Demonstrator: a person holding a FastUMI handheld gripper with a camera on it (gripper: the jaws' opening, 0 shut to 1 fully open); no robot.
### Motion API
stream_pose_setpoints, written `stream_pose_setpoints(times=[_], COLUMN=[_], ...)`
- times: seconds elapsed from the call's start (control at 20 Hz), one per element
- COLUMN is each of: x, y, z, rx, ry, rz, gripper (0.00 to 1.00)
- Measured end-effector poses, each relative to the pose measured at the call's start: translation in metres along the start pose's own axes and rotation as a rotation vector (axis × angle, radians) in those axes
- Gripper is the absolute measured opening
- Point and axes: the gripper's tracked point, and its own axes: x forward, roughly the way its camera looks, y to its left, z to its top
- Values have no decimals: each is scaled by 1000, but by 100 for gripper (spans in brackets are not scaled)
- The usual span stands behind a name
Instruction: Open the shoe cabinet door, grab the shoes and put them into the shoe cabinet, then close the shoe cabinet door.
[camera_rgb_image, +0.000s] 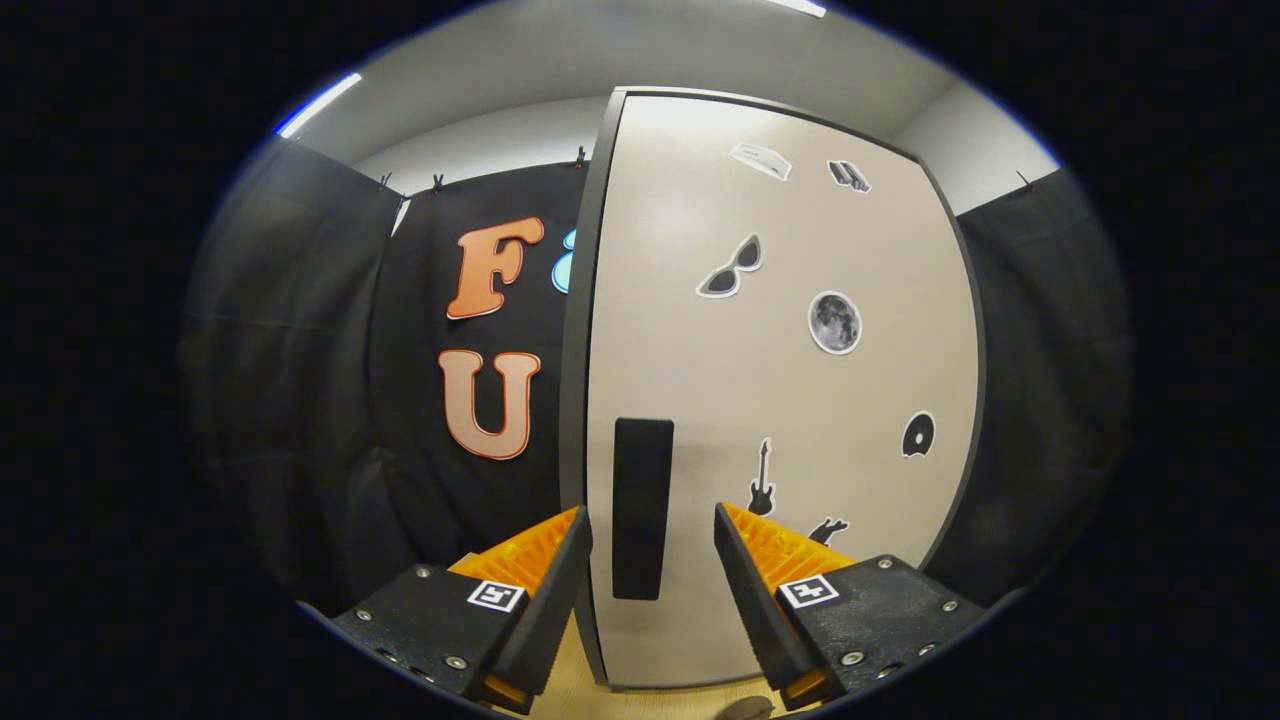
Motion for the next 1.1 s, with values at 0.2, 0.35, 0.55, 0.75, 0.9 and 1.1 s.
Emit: stream_pose_setpoints(times=[0.2, 0.35, 0.55, 0.75, 0.9, 1.1], x=[17, 27, 33, 38, 39, 36], y=[2, 5, 7, 8, 8, 7], z=[-4, -8, -8, -12, -12, -14], rx=[-8, -17, -37, 4, 49, 88], ry=[4, 14, 15, 29, 35, 69], rz=[6, 9, -7, -25, -34, -11], gripper=[68, 55, 41, 40, 33, 21])
